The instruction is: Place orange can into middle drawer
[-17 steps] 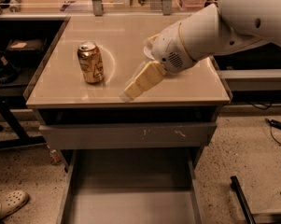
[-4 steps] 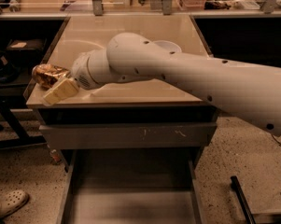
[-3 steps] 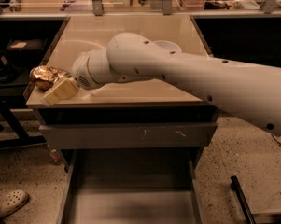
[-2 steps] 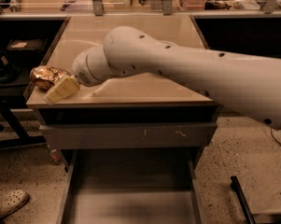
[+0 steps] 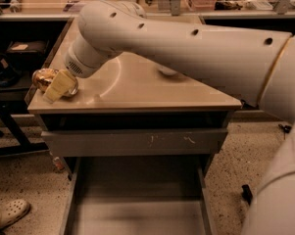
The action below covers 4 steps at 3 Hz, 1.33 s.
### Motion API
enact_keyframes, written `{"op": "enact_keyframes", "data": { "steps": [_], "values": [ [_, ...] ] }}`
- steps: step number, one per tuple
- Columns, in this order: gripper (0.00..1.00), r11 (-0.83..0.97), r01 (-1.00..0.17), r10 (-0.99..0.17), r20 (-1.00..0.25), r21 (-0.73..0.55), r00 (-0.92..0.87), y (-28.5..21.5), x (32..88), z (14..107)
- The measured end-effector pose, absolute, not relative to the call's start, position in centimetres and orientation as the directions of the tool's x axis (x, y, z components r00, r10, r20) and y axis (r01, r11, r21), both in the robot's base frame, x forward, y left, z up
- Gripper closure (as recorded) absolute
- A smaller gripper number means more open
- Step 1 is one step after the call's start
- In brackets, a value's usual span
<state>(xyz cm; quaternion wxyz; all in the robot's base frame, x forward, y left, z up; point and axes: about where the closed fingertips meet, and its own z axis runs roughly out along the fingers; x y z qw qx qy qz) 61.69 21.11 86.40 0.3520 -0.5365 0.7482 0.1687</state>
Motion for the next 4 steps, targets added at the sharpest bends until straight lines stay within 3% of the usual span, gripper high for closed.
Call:
{"op": "enact_keyframes", "data": {
  "steps": [2,4],
  "values": [
    [0.00,0.375,-0.926,-0.734,-0.625,-0.046,-0.266,24.3,61.0,84.5],
    [0.00,0.397,-0.917,-0.723,-0.631,-0.046,-0.281,24.1,61.4,84.3]
  ]
}}
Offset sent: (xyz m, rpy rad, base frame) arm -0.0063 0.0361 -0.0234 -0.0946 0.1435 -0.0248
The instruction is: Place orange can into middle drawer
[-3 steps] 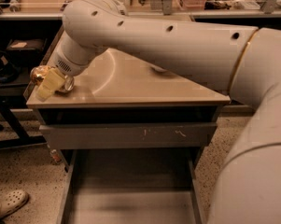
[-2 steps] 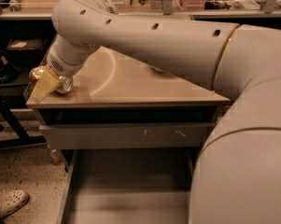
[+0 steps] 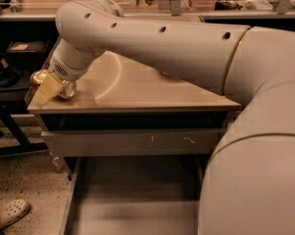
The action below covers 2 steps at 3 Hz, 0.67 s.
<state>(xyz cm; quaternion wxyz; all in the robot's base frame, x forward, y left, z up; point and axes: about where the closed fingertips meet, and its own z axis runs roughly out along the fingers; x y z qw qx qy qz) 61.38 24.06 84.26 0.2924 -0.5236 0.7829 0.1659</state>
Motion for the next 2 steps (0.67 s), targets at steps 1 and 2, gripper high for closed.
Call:
{"op": "enact_keyframes", "data": {
  "steps": [1,2],
  "values": [
    [0.00,0.423,-0.906,-0.719,-0.618,-0.026,-0.318,24.3,62.6,83.3],
    [0.00,0.447,-0.895,-0.723,-0.592,-0.007,-0.356,24.7,63.6,82.2]
  ]
}}
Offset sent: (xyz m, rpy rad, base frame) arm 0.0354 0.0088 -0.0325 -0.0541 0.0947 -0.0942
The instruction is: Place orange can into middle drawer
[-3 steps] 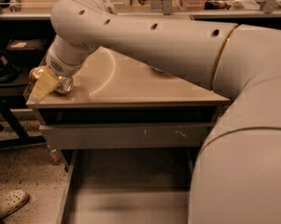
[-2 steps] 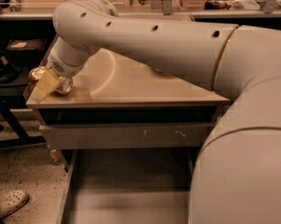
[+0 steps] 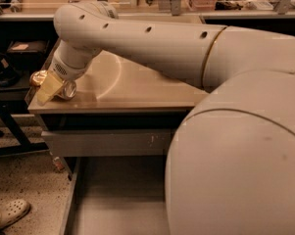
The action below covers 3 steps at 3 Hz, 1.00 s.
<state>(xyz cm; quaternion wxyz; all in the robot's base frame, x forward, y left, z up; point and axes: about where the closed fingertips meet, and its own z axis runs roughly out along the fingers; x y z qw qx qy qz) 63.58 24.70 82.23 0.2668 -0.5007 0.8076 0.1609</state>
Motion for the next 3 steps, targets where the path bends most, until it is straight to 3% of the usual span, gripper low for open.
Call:
{"op": "enact_keyframes", "data": {
  "steps": [1,3],
  "values": [
    [0.09,0.453,-0.891,-0.723,-0.585,-0.002,-0.367,24.80,63.83,81.94],
    [0.56,0.453,-0.891,-0.724,-0.585,-0.002,-0.367,24.80,63.83,81.94]
  ]
}}
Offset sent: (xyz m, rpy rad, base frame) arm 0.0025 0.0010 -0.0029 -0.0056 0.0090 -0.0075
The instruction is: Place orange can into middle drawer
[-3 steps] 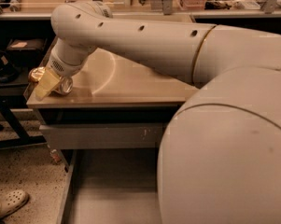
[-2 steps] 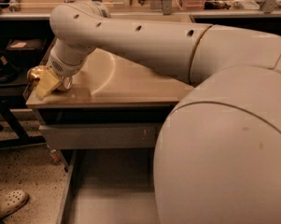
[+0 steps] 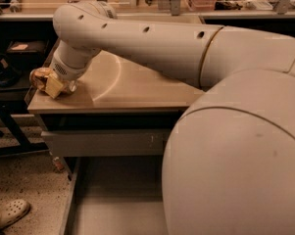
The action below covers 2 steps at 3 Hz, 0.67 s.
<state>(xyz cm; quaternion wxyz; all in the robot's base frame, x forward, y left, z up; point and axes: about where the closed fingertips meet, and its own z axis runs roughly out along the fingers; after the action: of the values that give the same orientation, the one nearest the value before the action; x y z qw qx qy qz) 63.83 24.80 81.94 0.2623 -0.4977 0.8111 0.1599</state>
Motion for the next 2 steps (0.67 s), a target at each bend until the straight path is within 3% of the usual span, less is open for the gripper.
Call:
{"op": "enact_keyframes", "data": {
  "steps": [2],
  "values": [
    [0.99,0.437,-0.900,-0.705,-0.617,0.012,-0.351,22.6,60.5,83.4]
  ]
}}
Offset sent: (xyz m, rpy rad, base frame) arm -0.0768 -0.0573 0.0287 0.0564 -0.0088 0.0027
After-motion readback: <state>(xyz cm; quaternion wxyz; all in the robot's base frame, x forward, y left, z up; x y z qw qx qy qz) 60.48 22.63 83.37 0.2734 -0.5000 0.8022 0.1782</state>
